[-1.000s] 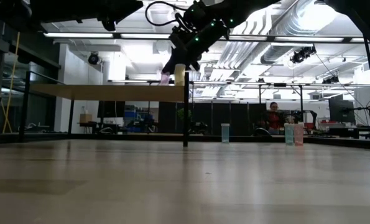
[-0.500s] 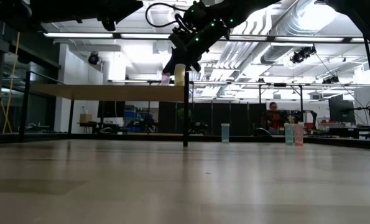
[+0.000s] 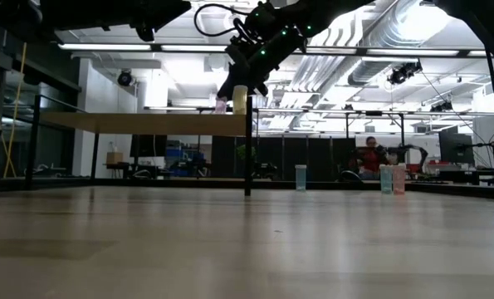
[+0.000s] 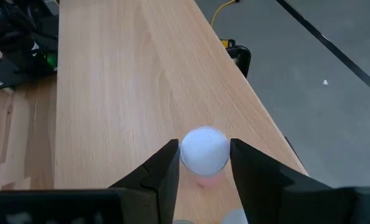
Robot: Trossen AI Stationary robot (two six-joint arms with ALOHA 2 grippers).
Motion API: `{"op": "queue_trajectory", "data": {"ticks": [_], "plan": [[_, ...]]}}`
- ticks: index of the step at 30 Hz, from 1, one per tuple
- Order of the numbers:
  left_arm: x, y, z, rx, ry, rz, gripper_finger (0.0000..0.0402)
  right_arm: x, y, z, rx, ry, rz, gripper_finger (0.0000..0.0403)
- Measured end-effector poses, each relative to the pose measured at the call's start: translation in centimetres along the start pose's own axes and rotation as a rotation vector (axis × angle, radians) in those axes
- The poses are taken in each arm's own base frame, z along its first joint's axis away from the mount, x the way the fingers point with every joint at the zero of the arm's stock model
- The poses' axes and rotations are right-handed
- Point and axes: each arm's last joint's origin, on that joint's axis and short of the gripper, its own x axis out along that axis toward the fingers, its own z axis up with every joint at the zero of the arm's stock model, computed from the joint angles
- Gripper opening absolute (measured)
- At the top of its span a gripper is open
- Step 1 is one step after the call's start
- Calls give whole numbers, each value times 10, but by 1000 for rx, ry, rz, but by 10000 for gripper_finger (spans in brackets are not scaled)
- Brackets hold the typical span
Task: Pick and place medicine bottles onto shelf by color
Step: Put the top pink pill bottle on the shelf, then put the top orange pill bottle on the shelf
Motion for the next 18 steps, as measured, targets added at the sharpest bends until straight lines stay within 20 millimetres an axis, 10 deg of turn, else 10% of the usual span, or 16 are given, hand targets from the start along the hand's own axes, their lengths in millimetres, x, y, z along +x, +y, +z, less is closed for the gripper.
{"op": "queue_trajectory", "data": {"ticks": [12,18], "plan": [[0,0,0,0,0,0,200,-2,-2,1,-30,-7,-5,188],[0,0,0,0,1,0,200,-34,-8,17,-80,-74,-28,197]]}}
